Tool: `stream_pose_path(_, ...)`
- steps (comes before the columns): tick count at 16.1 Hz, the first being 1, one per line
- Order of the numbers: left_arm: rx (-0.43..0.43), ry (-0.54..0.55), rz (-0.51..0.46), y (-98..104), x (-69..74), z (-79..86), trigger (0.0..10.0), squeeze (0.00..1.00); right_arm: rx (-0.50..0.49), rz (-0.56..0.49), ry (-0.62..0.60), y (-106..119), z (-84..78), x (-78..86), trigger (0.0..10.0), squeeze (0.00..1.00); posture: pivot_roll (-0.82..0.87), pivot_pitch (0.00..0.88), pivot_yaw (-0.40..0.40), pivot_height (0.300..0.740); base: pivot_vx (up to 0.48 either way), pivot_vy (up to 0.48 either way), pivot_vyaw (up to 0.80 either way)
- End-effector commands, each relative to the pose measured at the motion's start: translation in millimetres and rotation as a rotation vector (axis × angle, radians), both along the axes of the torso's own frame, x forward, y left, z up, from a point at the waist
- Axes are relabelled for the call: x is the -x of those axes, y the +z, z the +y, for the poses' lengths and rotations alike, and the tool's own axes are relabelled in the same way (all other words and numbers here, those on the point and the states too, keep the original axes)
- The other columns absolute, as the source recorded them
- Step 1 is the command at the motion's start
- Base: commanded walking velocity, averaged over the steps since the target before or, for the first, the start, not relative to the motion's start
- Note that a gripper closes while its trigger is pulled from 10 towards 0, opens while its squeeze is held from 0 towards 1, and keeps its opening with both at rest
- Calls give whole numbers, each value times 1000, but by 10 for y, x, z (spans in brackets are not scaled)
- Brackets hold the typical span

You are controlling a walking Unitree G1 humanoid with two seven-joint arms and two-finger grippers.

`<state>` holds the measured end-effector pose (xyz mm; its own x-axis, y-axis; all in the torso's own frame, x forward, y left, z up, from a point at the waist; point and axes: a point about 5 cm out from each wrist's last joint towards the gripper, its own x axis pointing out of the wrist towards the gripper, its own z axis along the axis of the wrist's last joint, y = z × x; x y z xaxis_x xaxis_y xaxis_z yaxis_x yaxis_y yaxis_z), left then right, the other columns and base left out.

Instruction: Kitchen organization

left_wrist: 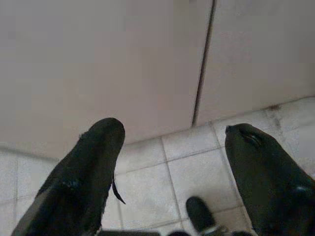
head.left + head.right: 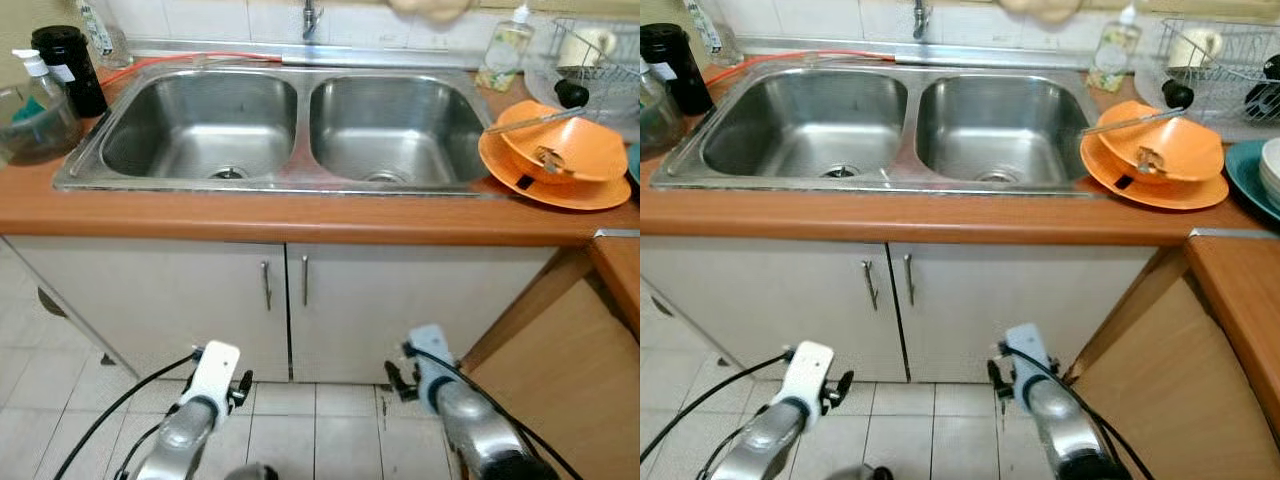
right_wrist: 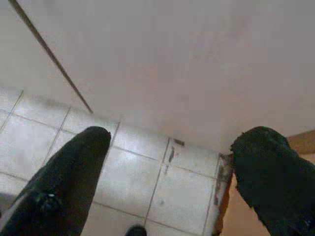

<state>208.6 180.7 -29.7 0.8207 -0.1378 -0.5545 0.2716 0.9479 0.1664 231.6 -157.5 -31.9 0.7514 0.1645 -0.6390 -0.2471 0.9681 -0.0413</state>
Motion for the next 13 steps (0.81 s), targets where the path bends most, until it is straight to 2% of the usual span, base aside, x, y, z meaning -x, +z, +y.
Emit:
stream_pose_path(1,49,-71,-65,161,-12,-69,10000,0,-23,-43,1,124,-37,3,10000,333,-64,0,36,740,0,0,0)
stream_pose_path(2,49,-71,-65,161,-12,-69,10000,0,-23,-43,1,124,-37,3,10000,333,-64,0,36,740,0,0,0)
stream_pose_path(3,91,-94,-125,355,47,-83,10000,0,-55,-134,19,310,-46,78,10000,875,-58,0,35,740,0,0,0)
stream_pose_path(4,107,-114,-183,530,82,-86,10000,0,-97,-207,25,490,-41,129,10000,1000,-59,0,36,740,0,0,0)
stream_pose_path(5,110,-120,-201,592,97,-87,10000,0,-114,-225,27,554,-37,149,10000,1000,-59,0,36,740,0,0,0)
stream_pose_path(6,128,-140,-248,766,122,-95,10000,0,-153,-287,34,740,-17,181,10000,1000,-59,0,36,740,0,0,0)
stream_pose_path(8,151,-173,-295,971,143,-123,10000,0,-199,-346,33,950,3,215,10000,1000,-56,0,36,740,0,0,0)
stream_pose_path(9,188,-210,-364,1237,126,-184,10000,0,-251,-425,35,1201,27,234,10000,1000,-53,0,35,740,0,0,0)
stream_pose_path(11,237,-200,-524,1682,-37,-256,10000,0,-307,-570,42,1601,97,181,10000,1000,-54,0,36,740,0,0,0)
stream_pose_path(12,233,-198,-542,1720,-60,-261,10000,0,-307,-580,41,1627,103,171,10000,1000,-54,0,36,740,0,0,0)
stream_pose_path(13,210,-179,-569,1795,-147,-271,10000,0,-291,-604,37,1687,121,121,10000,1000,-54,0,35,740,0,0,0)
